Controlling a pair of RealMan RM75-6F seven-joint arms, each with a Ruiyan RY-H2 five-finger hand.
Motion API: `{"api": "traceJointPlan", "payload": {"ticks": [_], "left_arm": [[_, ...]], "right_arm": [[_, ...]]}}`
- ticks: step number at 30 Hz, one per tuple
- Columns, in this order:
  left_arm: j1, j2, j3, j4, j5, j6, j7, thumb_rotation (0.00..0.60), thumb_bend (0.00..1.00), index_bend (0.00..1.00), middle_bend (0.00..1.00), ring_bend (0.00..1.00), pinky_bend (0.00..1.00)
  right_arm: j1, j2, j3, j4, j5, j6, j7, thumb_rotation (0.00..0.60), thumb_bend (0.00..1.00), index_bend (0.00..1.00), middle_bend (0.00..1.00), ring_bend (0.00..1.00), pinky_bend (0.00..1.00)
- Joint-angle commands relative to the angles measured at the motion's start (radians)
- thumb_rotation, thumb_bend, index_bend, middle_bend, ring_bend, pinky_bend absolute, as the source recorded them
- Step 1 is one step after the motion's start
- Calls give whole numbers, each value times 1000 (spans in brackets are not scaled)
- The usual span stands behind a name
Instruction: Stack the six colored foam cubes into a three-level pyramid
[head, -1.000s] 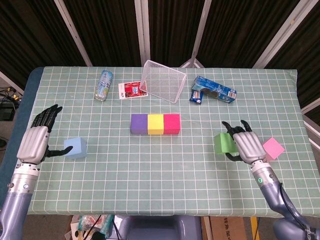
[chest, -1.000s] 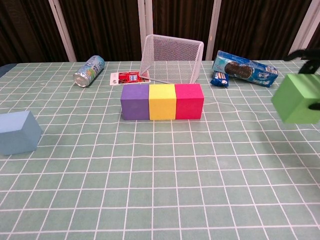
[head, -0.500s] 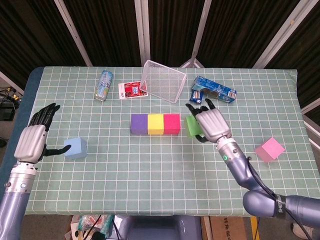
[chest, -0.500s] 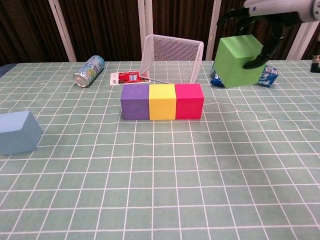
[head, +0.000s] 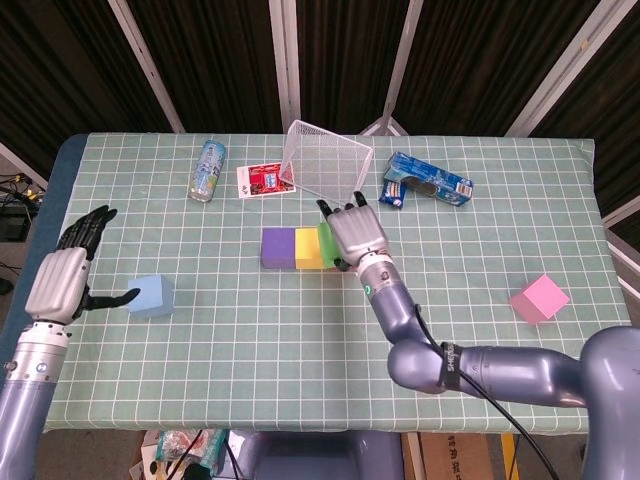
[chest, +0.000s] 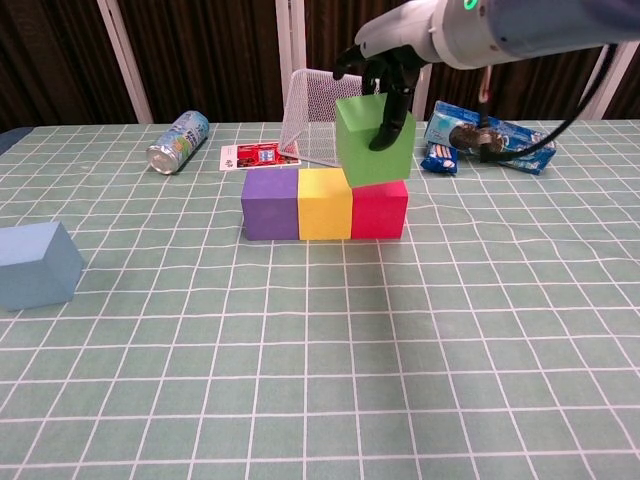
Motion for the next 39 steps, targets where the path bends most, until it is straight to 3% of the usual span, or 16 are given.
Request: {"api": "traceJointPlan", "payload": {"ticks": [1, 13, 39], "left_arm": [[2, 7, -4, -1, 0, -3, -12, 600, 36, 0, 0, 0, 50], [4, 10, -4, 0, 0, -11, -19, 600, 36, 0, 0, 0, 49], [-5, -9, -5, 13, -25, -18, 4, 600, 36, 0, 0, 0, 49]], "right_arm": [[56, -62, 33, 76, 83, 31, -18, 600, 315, 16, 390, 241, 0], [90, -139, 78, 205, 196, 58, -11, 600, 315, 16, 390, 242, 0], [55, -183, 64, 272, 160, -9, 30, 600, 315, 16, 389, 242, 0]]}}
